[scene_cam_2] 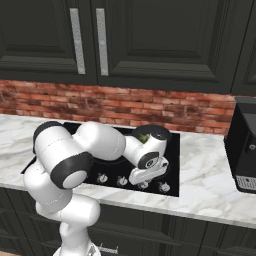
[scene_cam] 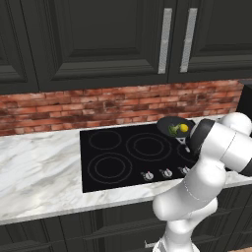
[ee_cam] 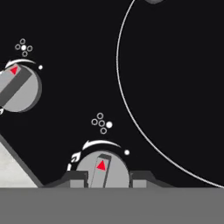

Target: Put the lemon and broccoli in the pan. Then turn on the rear right burner and set the heat to medium.

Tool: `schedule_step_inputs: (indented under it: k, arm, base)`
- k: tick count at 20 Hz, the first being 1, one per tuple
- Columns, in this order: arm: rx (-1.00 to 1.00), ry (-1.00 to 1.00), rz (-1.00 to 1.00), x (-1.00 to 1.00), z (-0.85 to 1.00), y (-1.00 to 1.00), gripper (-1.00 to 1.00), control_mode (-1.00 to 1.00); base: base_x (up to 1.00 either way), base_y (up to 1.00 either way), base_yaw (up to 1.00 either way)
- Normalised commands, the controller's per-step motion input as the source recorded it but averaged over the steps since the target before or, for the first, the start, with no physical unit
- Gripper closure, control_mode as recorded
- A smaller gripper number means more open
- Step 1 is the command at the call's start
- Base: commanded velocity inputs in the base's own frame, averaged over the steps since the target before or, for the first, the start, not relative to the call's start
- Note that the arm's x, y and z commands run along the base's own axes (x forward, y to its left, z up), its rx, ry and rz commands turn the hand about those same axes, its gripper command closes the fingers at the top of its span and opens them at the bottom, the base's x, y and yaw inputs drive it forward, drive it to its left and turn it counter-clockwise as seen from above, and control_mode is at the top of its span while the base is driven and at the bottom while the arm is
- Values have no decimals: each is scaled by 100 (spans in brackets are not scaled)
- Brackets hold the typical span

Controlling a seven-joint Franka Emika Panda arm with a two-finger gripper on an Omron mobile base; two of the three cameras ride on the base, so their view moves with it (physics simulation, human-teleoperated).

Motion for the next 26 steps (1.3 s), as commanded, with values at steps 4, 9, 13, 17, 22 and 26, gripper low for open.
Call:
schedule_step_inputs:
  k: [4, 9, 13, 17, 22, 26]
  arm:
    - [0, -1, 23, -6, -4, 3, 100, -100]
    - [0, -4, 23, -8, -6, 0, 100, -100]
    - [0, -4, 24, -5, -9, 0, 100, -100]
    - [0, -4, 24, -3, -8, 0, 100, -100]
    - [0, -4, 25, 0, -7, 0, 100, -100]
    - [0, -3, 25, 0, -7, 0, 100, -100]
  base:
    - [0, 0, 0]
    - [0, 0, 0]
    - [0, 0, 0]
    - [0, 0, 0]
    - [0, 0, 0]
    - [0, 0, 0]
